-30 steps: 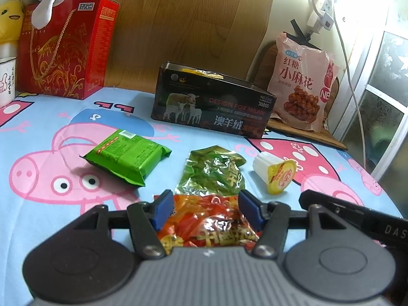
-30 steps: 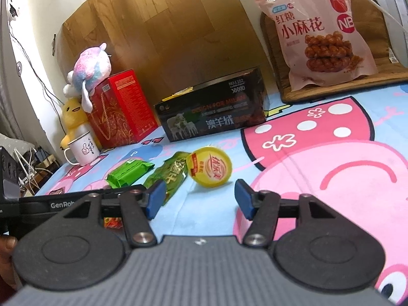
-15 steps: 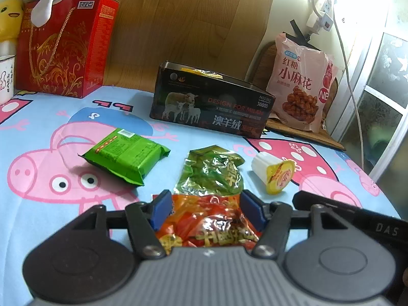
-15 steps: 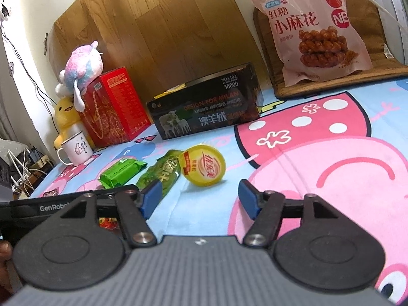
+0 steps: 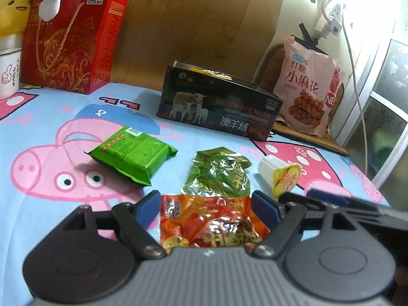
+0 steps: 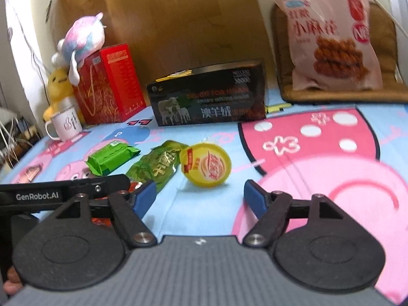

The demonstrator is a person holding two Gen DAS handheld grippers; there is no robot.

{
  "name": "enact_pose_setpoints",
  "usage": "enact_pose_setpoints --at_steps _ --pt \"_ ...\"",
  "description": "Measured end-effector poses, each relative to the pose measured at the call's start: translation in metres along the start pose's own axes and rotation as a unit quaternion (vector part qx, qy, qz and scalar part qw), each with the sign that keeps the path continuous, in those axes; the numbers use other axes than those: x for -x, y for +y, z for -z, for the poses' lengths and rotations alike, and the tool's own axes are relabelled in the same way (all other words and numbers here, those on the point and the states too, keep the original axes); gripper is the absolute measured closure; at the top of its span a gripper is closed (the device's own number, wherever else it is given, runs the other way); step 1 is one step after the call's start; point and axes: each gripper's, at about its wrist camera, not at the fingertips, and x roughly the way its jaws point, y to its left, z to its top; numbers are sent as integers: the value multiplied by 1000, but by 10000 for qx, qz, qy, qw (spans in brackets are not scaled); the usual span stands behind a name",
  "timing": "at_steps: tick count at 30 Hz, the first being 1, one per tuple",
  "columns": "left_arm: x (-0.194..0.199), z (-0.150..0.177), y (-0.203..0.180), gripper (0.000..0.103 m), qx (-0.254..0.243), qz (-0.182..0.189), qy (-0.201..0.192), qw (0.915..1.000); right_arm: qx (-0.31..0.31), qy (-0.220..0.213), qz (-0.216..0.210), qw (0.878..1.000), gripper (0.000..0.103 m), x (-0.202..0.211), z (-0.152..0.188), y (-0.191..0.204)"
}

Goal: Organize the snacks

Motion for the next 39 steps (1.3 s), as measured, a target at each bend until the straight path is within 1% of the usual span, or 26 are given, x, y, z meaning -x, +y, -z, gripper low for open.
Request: enact_pose_setpoints --at_steps 6,10,12,14,16,20,25,32,39 --pt "-1 0 -1 18 -43 -24 16 10000 475 22 165 9987 25 -18 -16 0" --pt "-2 -1 0 13 -11 12 27 10000 692 233 116 9973 26 -31 -18 0" --pt "-3 -2 0 11 -16 33 37 10000 687 359 28 9970 28 -35 -18 0" --pt "-3 -2 0 9 -18 58 46 10000 666 370 0 9971 36 -35 -18 -1" --pt "-4 -2 0 6 -4 84 50 10000 654 353 -36 9972 53 -34 -17 -1" --pt "-3 -2 2 6 46 117 24 9999 594 319 -71 9977 53 -30 -16 -2" --pt "-4 -1 1 1 49 164 2 9999 613 307 -104 9976 53 -22 -11 -3" --pt "-4 -1 2 1 71 180 -10 9998 907 321 -244 9951 52 -7 -1 0" --pt "-5 -1 0 0 -2 131 15 9999 864 322 -257 9954 51 -7 -1 -1"
